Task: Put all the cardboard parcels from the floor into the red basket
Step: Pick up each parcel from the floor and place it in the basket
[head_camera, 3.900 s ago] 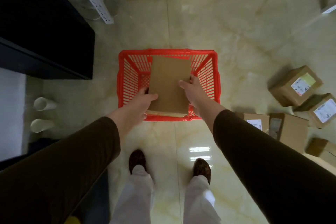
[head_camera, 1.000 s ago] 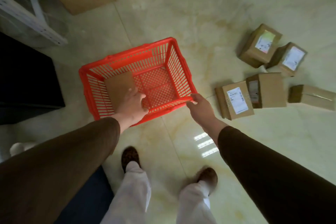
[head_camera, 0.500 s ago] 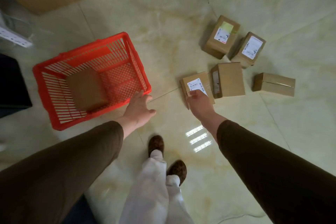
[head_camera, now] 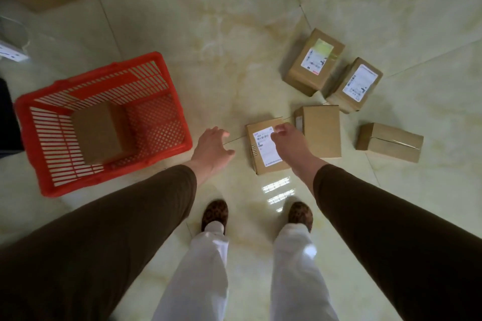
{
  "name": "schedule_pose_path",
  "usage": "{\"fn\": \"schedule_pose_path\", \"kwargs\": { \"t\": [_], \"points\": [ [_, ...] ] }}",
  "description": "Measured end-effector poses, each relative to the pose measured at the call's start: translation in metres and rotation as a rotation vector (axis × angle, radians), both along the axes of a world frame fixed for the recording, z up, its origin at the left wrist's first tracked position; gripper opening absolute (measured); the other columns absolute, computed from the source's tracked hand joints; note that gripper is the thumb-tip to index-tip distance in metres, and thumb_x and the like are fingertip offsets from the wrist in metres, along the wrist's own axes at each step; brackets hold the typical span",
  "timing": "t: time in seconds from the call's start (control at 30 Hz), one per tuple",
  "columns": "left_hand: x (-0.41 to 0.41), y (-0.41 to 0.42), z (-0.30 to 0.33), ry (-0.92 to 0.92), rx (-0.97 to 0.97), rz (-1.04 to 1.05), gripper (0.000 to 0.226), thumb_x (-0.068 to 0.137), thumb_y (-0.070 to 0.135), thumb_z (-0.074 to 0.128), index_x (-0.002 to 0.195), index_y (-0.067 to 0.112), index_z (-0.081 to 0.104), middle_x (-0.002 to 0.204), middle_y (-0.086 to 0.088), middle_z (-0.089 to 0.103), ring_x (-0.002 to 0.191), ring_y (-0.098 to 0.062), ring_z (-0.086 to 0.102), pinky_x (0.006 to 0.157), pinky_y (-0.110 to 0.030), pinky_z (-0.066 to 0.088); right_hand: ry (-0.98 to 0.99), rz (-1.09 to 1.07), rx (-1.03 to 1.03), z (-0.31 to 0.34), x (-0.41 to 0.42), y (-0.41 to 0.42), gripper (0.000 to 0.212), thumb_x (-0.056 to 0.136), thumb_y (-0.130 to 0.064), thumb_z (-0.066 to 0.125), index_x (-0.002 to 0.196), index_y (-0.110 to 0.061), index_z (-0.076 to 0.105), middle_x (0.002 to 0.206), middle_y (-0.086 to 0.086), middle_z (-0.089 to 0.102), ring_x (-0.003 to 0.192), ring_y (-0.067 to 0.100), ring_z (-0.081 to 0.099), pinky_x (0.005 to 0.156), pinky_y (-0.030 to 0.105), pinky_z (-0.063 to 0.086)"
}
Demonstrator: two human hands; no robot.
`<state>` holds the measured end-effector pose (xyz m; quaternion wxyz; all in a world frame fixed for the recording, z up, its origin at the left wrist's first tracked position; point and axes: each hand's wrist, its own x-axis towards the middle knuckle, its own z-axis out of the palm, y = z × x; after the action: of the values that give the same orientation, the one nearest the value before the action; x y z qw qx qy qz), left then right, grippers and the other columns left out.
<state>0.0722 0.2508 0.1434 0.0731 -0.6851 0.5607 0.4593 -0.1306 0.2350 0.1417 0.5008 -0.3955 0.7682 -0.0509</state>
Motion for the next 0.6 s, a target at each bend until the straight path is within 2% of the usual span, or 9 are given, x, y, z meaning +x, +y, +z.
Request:
{"fn": "schedule_pose_path", "kwargs": {
  "t": [0.07, 0.17, 0.23, 0.3, 0.33, 0.4, 0.43, 0.5, 0.6],
  "points": [
    [-0.019, -0.007, -0.006, 0.010, 0.020, 0.050, 0.061, 0.093, 0.031, 0.064, 0.149, 0.015, 0.044, 0.162, -0.008, 0.030, 0.152, -0.023, 0.020, 0.121, -0.033, 0.016, 0.002, 0.031, 0.012, -0.011, -0.015, -0.013, 0.038, 0.092, -0.023, 0.052, 0.129, -0.021, 0.060, 0.130, -0.001, 0.065, 0.112, 0.024, 0.064, 0.100, 0.038, 0.049],
    [-0.047, -0.013, -0.019, 0.010, 0.034, 0.150, 0.062, 0.092, 0.029, 0.066, 0.148, 0.014, 0.044, 0.158, -0.008, 0.037, 0.146, -0.023, 0.032, 0.117, -0.029, 0.024, -0.026, 0.063, 0.045, -0.028, -0.039, -0.031, 0.038, 0.094, -0.021, 0.053, 0.132, -0.017, 0.060, 0.132, 0.002, 0.064, 0.114, 0.024, 0.062, 0.092, 0.029, 0.043],
    [-0.064, -0.014, -0.028, 0.012, 0.048, 0.233, 0.064, 0.092, 0.028, 0.066, 0.150, 0.016, 0.042, 0.157, -0.007, 0.039, 0.142, -0.022, 0.038, 0.109, -0.026, 0.031, -0.090, 0.055, 0.087, -0.040, -0.054, -0.037, 0.042, 0.097, -0.022, 0.053, 0.138, -0.015, 0.056, 0.126, 0.004, 0.063, 0.101, 0.020, 0.062, 0.084, 0.028, 0.043],
    [-0.081, -0.016, -0.040, 0.028, 0.061, 0.332, 0.064, 0.092, 0.025, 0.066, 0.151, 0.018, 0.041, 0.154, -0.006, 0.041, 0.133, -0.021, 0.047, 0.091, -0.021, 0.038, -0.141, 0.050, 0.134, -0.053, -0.069, -0.043, 0.049, 0.098, -0.025, 0.051, 0.146, -0.017, 0.049, 0.102, -0.003, 0.058, 0.073, 0.008, 0.049, 0.066, 0.024, 0.040],
    [-0.088, -0.016, -0.046, 0.042, 0.071, 0.388, 0.064, 0.093, 0.024, 0.065, 0.151, 0.018, 0.040, 0.153, -0.006, 0.043, 0.126, -0.021, 0.052, 0.084, -0.019, 0.039, -0.147, 0.053, 0.157, -0.060, -0.075, -0.046, 0.051, 0.099, -0.025, 0.050, 0.148, -0.018, 0.046, 0.098, -0.006, 0.056, 0.070, 0.006, 0.046, 0.063, 0.024, 0.040],
    [-0.100, -0.015, -0.063, 0.070, 0.090, 0.507, 0.063, 0.094, 0.022, 0.065, 0.151, 0.019, 0.038, 0.148, -0.008, 0.048, 0.100, -0.017, 0.059, 0.068, -0.018, 0.041, -0.158, 0.073, 0.193, -0.076, -0.085, -0.054, 0.049, 0.101, -0.022, 0.048, 0.150, -0.017, 0.045, 0.125, 0.002, 0.060, 0.094, 0.015, 0.058, 0.085, 0.034, 0.051],
    [-0.105, -0.014, -0.072, 0.078, 0.104, 0.565, 0.064, 0.094, 0.022, 0.064, 0.152, 0.019, 0.037, 0.146, -0.008, 0.050, 0.092, -0.015, 0.057, 0.065, -0.021, 0.040, -0.164, 0.071, 0.208, -0.085, -0.088, -0.057, 0.048, 0.102, -0.020, 0.047, 0.150, -0.017, 0.044, 0.143, 0.005, 0.054, 0.110, 0.019, 0.056, 0.097, 0.038, 0.047],
    [-0.110, -0.009, -0.093, 0.100, 0.143, 0.663, 0.066, 0.095, 0.023, 0.064, 0.154, 0.019, 0.034, 0.150, -0.009, 0.047, 0.103, -0.018, 0.056, 0.077, -0.022, 0.039, -0.190, 0.037, 0.251, -0.101, -0.090, -0.059, 0.051, 0.102, -0.017, 0.045, 0.153, -0.018, 0.040, 0.157, 0.007, 0.040, 0.125, 0.023, 0.049, 0.107, 0.043, 0.040],
    [-0.114, 0.000, -0.127, 0.139, 0.209, 0.778, 0.069, 0.097, 0.023, 0.063, 0.157, 0.017, 0.028, 0.156, -0.010, 0.040, 0.125, -0.025, 0.051, 0.090, -0.026, 0.038, -0.216, 0.002, 0.314, -0.130, -0.089, -0.058, 0.059, 0.102, -0.020, 0.048, 0.158, -0.019, 0.030, 0.163, 0.007, 0.031, 0.143, 0.029, 0.038, 0.117, 0.050, 0.033]
  ]
}}
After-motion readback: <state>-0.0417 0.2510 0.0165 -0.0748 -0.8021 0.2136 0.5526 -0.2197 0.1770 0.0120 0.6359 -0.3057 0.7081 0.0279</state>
